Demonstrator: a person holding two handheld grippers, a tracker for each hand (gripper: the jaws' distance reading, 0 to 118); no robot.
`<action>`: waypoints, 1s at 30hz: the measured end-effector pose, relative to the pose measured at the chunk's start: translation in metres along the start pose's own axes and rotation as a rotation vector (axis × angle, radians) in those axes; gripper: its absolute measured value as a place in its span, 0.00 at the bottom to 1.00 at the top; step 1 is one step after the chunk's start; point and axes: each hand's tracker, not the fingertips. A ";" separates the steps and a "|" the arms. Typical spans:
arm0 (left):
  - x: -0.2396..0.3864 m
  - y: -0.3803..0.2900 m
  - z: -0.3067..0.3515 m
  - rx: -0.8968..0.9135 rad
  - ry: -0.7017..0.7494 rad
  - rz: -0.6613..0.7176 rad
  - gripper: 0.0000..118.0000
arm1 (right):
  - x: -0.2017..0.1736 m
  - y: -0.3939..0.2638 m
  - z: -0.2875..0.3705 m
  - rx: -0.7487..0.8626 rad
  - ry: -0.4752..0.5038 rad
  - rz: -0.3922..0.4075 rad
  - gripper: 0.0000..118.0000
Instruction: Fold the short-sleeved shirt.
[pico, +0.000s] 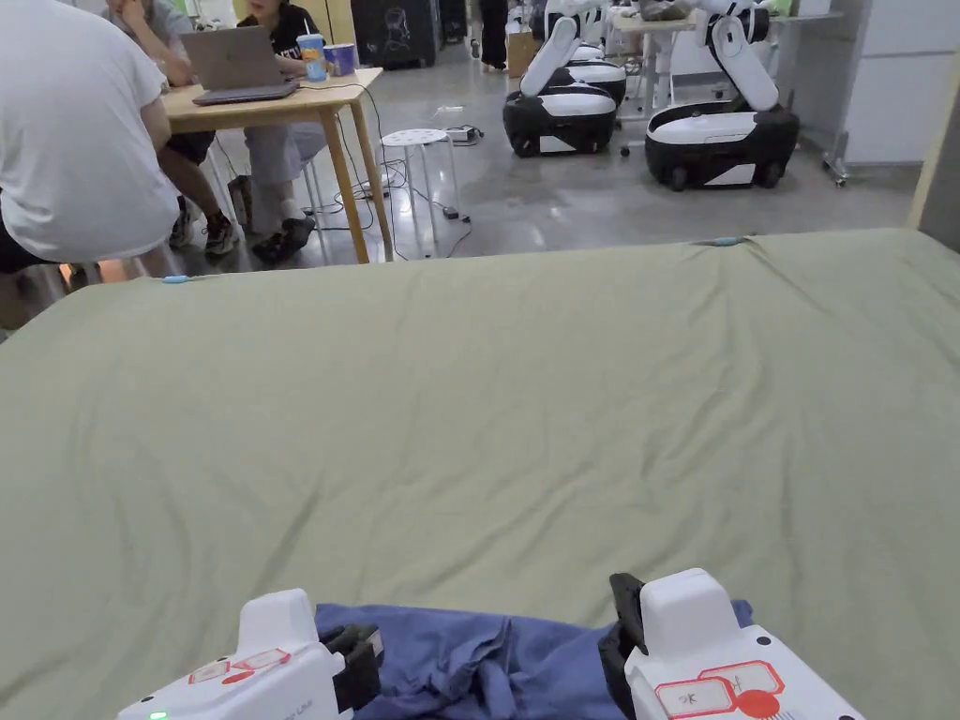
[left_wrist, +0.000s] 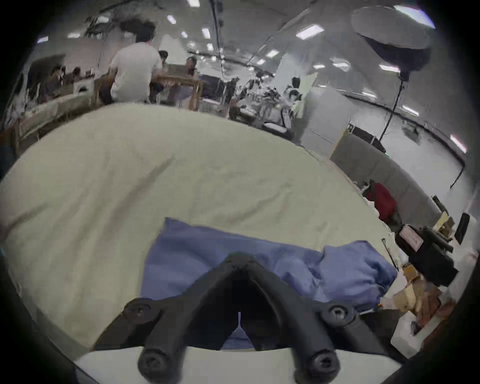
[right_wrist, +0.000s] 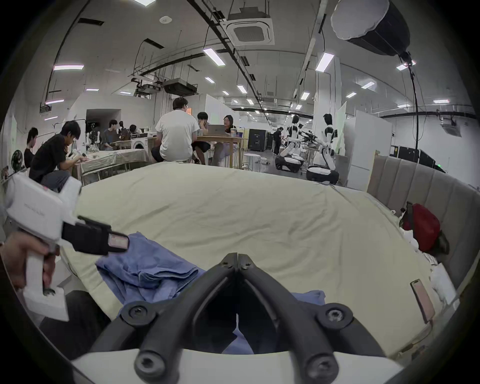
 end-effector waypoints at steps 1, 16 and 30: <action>0.003 -0.005 -0.007 -0.038 -0.015 -0.016 0.00 | 0.000 0.000 0.000 -0.001 -0.002 -0.001 0.00; 0.051 -0.033 0.010 0.058 -0.108 -0.144 0.00 | -0.005 0.005 -0.001 -0.034 -0.025 0.017 0.00; -0.106 -0.046 0.047 0.138 -0.122 0.527 0.85 | -0.004 0.007 0.001 -0.036 -0.042 0.021 0.00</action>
